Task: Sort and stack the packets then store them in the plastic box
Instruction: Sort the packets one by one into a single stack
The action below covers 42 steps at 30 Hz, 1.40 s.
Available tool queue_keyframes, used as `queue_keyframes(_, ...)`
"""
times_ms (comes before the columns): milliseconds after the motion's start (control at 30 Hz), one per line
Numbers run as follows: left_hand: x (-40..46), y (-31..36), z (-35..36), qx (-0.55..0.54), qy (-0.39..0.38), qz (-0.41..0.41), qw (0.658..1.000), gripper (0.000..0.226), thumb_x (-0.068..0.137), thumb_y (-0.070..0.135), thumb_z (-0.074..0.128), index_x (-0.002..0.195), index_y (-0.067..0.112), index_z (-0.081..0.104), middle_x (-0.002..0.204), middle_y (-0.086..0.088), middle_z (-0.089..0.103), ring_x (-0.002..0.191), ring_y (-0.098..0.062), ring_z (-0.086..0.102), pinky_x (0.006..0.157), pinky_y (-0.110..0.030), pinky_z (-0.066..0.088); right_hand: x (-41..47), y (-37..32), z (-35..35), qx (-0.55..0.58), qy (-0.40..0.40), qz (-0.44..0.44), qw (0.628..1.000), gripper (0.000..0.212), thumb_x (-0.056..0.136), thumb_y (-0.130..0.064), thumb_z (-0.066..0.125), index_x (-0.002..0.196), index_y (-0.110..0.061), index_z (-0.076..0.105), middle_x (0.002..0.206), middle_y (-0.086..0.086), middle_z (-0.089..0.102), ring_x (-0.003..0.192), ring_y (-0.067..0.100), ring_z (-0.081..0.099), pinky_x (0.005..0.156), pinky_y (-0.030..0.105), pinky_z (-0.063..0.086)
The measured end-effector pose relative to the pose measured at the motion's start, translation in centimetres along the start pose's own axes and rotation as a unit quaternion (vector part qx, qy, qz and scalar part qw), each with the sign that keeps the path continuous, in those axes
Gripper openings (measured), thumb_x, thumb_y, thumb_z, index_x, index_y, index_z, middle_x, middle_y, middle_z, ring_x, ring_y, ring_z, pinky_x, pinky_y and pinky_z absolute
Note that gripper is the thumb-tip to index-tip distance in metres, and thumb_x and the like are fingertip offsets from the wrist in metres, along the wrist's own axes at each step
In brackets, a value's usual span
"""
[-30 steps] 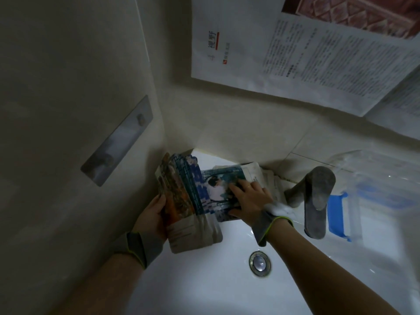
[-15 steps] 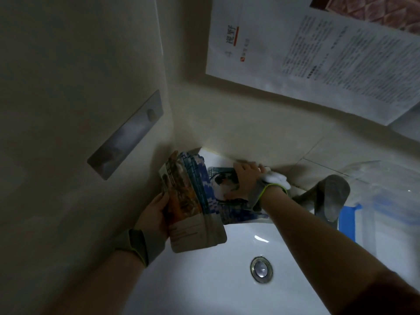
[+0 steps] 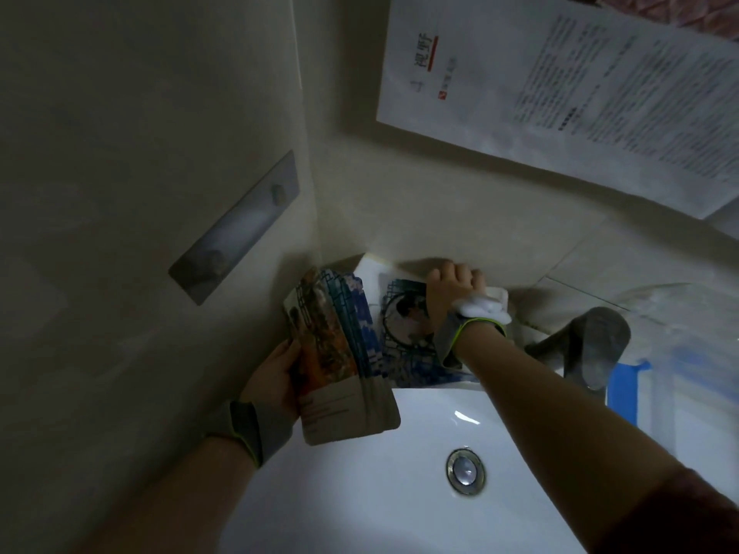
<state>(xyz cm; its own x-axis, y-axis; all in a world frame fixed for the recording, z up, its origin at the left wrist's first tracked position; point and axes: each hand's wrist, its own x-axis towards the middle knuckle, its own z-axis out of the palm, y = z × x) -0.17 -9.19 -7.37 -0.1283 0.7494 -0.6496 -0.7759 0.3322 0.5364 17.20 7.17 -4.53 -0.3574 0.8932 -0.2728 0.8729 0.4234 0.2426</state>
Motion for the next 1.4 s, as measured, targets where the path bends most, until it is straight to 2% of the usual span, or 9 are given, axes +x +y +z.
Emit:
queue_keyframes(367,-2.3,0.8,1.8,-0.007,-0.004,0.033,0.999,0.038,0.100,0.022,0.032,0.133,0.008,0.046,0.119,-0.014,0.058,0.089,-0.025,0.059,0.072,-0.037,0.047,-10.8,1.8,-8.0,0.108,0.190,-0.030,0.975,0.019,0.094,-0.021,0.043,0.111,-0.011,0.043,0.100,0.017,0.062,0.092,0.035,0.058,0.069,0.035,0.043)
queue_keyframes(467,-2.7,0.5,2.5,-0.002,0.008,0.023,1.000,0.032,0.101,0.020,0.030,0.116,0.007,0.055,0.129,-0.015,0.050,0.090,-0.028,0.058,0.075,-0.036,0.045,-15.8,3.1,-9.4,0.318,0.338,0.031,0.885,0.027,0.088,-0.023,0.059,0.106,-0.003,0.054,0.084,0.021,0.068,0.075,0.036,0.065,0.065,0.044,0.053)
queue_keyframes(567,-3.3,0.0,3.1,-0.008,-0.011,-0.011,1.000,0.035,0.101,0.021,0.028,0.124,0.007,0.050,0.133,-0.018,0.052,0.109,-0.035,0.054,0.093,-0.044,0.038,-19.5,3.9,-10.8,0.458,0.409,0.093,0.784,0.039,0.083,-0.011,0.064,0.117,0.004,0.051,0.097,0.003,0.059,0.088,0.014,0.053,0.068,0.015,0.043)
queue_keyframes(667,-4.0,-0.4,3.6,-0.006,-0.052,-0.029,0.998,0.038,0.100,0.022,0.030,0.131,0.005,0.046,0.107,-0.013,0.067,0.090,-0.028,0.057,0.080,-0.045,0.050,-21.5,3.2,-10.9,0.487,0.437,0.090,0.751,0.039,0.083,-0.009,0.064,0.117,0.002,0.050,0.097,-0.004,0.052,0.085,-0.005,0.044,0.062,0.002,0.037)
queue_keyframes(833,-4.3,-1.1,3.5,0.022,-0.057,-0.041,0.997,0.028,0.100,0.022,0.032,0.103,0.012,0.058,0.098,-0.012,0.065,0.088,-0.027,0.058,0.073,-0.039,0.045,-22.3,0.7,-9.1,0.478,0.410,0.085,0.772,0.032,0.082,-0.006,0.065,0.110,0.004,0.053,0.086,-0.007,0.053,0.076,0.001,0.050,0.062,0.000,0.038)
queue_keyframes(1000,-4.7,-1.7,3.2,0.019,-0.056,-0.036,0.998,0.026,0.099,0.021,0.033,0.102,0.013,0.058,0.097,-0.013,0.065,0.090,-0.028,0.058,0.074,-0.039,0.046,-22.3,-1.0,-7.9,0.468,0.313,0.064,0.824,0.034,0.084,-0.011,0.063,0.114,0.000,0.052,0.098,0.017,0.068,0.088,0.036,0.063,0.072,0.037,0.050)
queue_keyframes(1167,-5.3,-1.6,3.7,0.039,-0.088,-0.025,0.995,0.028,0.100,0.022,0.031,0.096,0.015,0.058,0.079,-0.008,0.073,0.070,-0.024,0.069,0.056,-0.035,0.057,-21.5,-2.4,-7.1,0.471,0.178,-0.017,0.864,0.034,0.092,-0.019,0.048,0.120,-0.001,0.046,0.109,0.023,0.063,0.099,0.041,0.059,0.080,0.045,0.048)
queue_keyframes(1300,-5.5,-1.6,4.2,0.051,-0.119,-0.016,0.991,0.029,0.099,0.024,0.032,0.110,0.011,0.057,0.097,-0.013,0.066,0.085,-0.027,0.064,0.053,-0.031,0.059,-21.0,-4.1,-6.5,0.429,0.157,0.055,0.888,0.076,0.074,-0.061,0.018,0.118,-0.005,0.046,0.134,0.014,0.042,0.126,0.032,0.037,0.100,0.039,0.033)
queue_keyframes(1400,-5.5,-1.7,4.3,0.038,-0.121,-0.010,0.992,0.028,0.099,0.023,0.034,0.112,0.009,0.055,0.099,-0.015,0.065,0.087,-0.028,0.063,0.058,-0.033,0.059,-20.7,-5.0,-6.3,0.569,0.088,0.040,0.817,0.079,0.079,-0.059,0.043,0.143,-0.019,0.019,0.157,0.004,-0.001,0.145,0.023,0.006,0.113,0.029,0.013)
